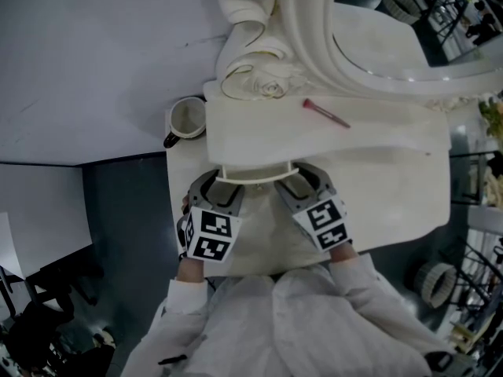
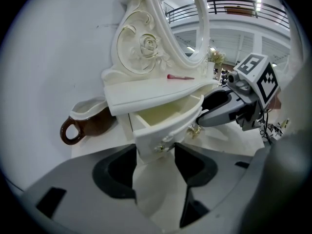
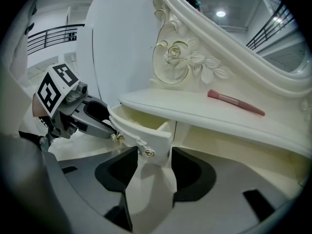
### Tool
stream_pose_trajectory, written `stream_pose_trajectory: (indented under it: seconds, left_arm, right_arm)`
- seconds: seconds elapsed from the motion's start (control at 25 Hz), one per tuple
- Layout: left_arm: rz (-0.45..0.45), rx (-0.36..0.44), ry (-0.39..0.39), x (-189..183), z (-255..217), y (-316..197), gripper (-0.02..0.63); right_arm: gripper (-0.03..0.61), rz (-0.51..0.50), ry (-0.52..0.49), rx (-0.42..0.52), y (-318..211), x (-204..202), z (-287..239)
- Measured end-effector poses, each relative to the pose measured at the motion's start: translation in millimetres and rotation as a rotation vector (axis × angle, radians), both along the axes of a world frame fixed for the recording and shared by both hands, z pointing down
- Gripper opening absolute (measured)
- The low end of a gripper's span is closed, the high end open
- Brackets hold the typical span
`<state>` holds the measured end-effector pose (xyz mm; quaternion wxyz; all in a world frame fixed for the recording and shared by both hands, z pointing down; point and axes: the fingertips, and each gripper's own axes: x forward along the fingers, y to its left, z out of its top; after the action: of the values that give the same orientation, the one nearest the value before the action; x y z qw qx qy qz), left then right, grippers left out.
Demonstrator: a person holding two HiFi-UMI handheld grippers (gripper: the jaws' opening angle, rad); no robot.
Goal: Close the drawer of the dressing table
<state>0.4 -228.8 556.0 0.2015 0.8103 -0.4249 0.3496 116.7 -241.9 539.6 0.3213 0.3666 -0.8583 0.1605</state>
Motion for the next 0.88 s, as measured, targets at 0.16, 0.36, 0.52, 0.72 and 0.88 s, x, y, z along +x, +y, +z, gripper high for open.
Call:
stream_pose_trajectory:
  seconds: [0.16,0.36,0.52,0.72,0.88]
  left_arm:
    - [-0.005,0.002,-0.006,1,-1,-5,0.225]
    - [-0.018,0.010,-0.010,1,-2,-11,0.225]
    - [-0.026,0.010,-0.013,-2,-1,-13,0.225]
    - [-0.063,0.006,-0.006,-5,-1,-18,0.225]
    - [-0.090,0.005,0.006,-8,-1,-20,0.227]
  right_arm:
    - [0.193,0.013,-0.004,-0.001,-5,1,0]
    - [0.194,0.020,-0.006,-0.006,-11,1,0]
    - [0.194,0.027,-0.018,-0.018,-12,-2,1]
    - [0.194,0.036,-0.026,-0.025,-16,-4,1]
    - [0.199,0.050,-0.033,-0.027,-19,-6,1]
